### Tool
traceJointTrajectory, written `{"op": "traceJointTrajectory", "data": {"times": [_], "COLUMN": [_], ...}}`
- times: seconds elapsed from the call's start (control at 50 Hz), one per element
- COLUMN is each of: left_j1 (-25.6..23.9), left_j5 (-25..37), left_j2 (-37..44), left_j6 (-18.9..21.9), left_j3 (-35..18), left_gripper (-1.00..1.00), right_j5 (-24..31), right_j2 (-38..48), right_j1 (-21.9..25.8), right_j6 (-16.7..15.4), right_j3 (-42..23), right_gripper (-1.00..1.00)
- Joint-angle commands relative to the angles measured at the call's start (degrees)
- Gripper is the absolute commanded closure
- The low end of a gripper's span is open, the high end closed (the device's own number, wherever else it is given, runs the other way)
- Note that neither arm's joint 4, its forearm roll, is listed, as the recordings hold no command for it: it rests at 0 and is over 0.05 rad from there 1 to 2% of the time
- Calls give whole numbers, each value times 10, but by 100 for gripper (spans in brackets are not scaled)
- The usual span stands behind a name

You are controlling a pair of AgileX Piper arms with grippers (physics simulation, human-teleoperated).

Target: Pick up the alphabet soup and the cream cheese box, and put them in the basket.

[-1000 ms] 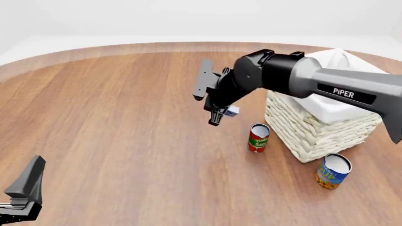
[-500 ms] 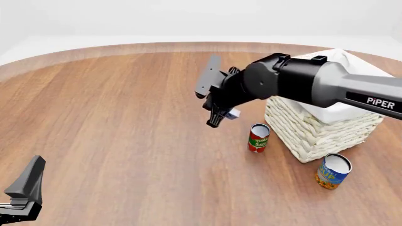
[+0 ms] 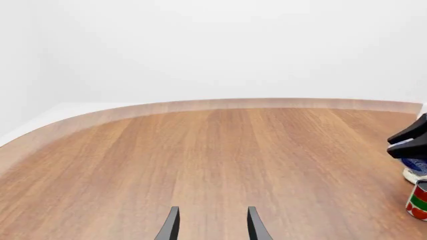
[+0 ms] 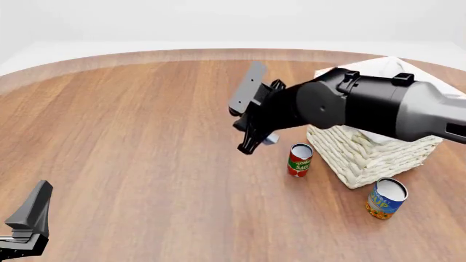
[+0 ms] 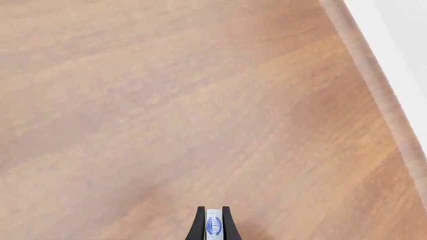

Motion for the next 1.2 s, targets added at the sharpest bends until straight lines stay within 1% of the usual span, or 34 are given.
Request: {"op": "traceJointTrajectory", "data": {"times": [0.02, 0.36, 0.4, 0.5, 0.52, 0.56, 0.66, 0.68, 0.7, 0.72, 0.84, 0.88, 1.02, 1.06, 1.2], "left_j1": [0, 0, 0, 0, 0, 0, 0, 0, 0, 0, 0, 0, 0, 0, 0], "left_j5": [0, 0, 0, 0, 0, 0, 0, 0, 0, 0, 0, 0, 0, 0, 0], "left_j2": [0, 0, 0, 0, 0, 0, 0, 0, 0, 0, 0, 0, 0, 0, 0], "left_j6": [0, 0, 0, 0, 0, 0, 0, 0, 0, 0, 0, 0, 0, 0, 0], "left_j3": [0, 0, 0, 0, 0, 0, 0, 0, 0, 0, 0, 0, 0, 0, 0], "left_gripper": [-100, -100, -100, -100, -100, -100, -100, -100, -100, -100, -100, -100, -100, -100, -100], "right_j5": [-9, -9, -3, -7, -7, -4, 15, 21, 17, 18, 30, 35, 41, 45, 66], "right_j2": [-21, -21, -40, -60, -64, -67, -85, -86, -89, -96, -111, -124, -149, -161, -186], "right_j1": [14, 14, 16, 11, 11, 8, 2, -2, -2, 2, 2, 7, 10, 14, 6], "right_j6": [30, 30, 54, 47, 56, 53, 72, 71, 71, 83, 89, 99, 118, 128, 129], "right_j3": [16, 16, 20, 34, 31, 31, 13, 7, 13, 11, 2, 0, 3, 2, -8], "right_gripper": [100, 100, 100, 100, 100, 100, 100, 100, 100, 100, 100, 100, 100, 100, 100]}}
